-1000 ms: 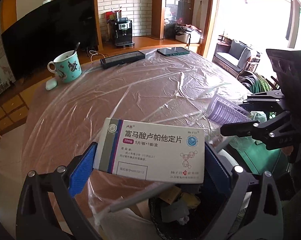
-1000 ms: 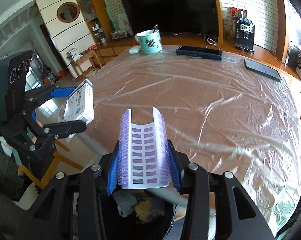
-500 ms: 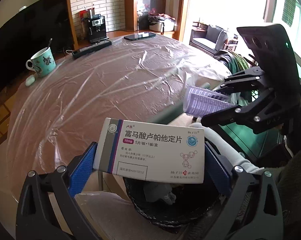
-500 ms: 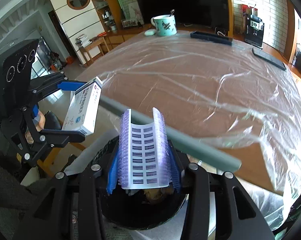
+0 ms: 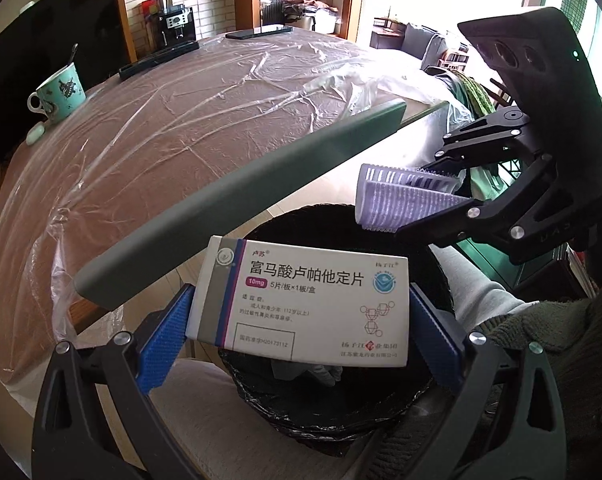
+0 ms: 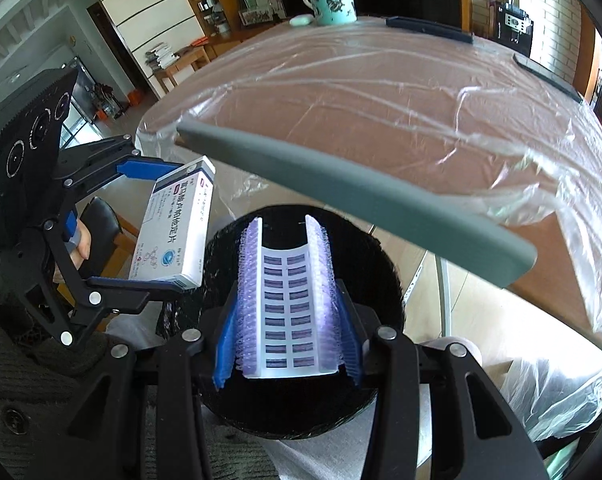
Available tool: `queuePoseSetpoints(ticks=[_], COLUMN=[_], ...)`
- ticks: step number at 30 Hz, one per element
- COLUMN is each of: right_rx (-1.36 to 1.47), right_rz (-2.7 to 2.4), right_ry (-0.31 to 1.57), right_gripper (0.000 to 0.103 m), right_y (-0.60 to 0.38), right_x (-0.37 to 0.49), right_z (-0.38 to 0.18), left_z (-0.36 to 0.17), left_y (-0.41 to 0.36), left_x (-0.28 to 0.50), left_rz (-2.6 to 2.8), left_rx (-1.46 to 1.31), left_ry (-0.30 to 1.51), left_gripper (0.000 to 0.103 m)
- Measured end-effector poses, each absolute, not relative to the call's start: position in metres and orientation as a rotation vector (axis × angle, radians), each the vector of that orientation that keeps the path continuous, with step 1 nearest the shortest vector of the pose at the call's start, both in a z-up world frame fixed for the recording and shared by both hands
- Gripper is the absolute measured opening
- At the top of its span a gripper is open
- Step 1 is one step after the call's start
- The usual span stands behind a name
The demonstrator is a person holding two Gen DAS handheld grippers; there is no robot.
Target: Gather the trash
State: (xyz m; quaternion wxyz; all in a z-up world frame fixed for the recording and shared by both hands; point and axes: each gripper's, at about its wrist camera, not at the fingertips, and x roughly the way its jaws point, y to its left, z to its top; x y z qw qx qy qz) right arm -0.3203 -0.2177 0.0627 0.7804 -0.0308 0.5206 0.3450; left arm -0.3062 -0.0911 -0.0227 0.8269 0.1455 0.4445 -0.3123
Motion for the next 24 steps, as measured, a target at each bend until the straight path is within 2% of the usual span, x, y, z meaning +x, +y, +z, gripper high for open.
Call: queuePoseSetpoints(ticks=[4, 5, 6, 8, 17, 19, 24], right_rx=[-0.074, -0.073, -0.072, -0.065, -0.022, -0.015, 0.090], right_rz=[0.775, 0.785, 0.789, 0.803, 0.803, 0.772, 0.580], right_ry=[1.127, 1.124, 1.120, 1.111, 1.034, 0.986, 0.855], right_gripper=[0.044, 0.050, 0.061, 0.068, 0.071, 0.077, 0.099], right_y=[-0.216, -0.216, -0.217, -0.218, -0.229, -0.234, -0.255], right_x=[-0.328, -0.329, -0.330, -0.333, -0.329, -0.322, -0.267], right_z=[0.062, 0.063, 0.065, 0.069, 0.095, 0.106, 0.138], left_z=[-0.023, -0.022, -0.021, -0.019, 0.003, 0.015, 0.054], left_y=[-0.090, -0.089, -0.089, -0.086, -0.073, -0.070, -0.058], left_x=[-0.306, -0.306, -0.306, -0.307, -0.299, -0.295, -0.252], left_rz=[-0.687, -0.688, -0.691, -0.700, -0.679, -0.658, -0.504], left_rx=[0.285, 0.282, 0.276, 0.263, 0.195, 0.180, 0.096], left_ry=[0.947, 0.946, 0.944, 0.937, 0.888, 0.849, 0.727], left_gripper=[0.100, 0.100, 0.100, 0.100, 0.100, 0.100, 0.101])
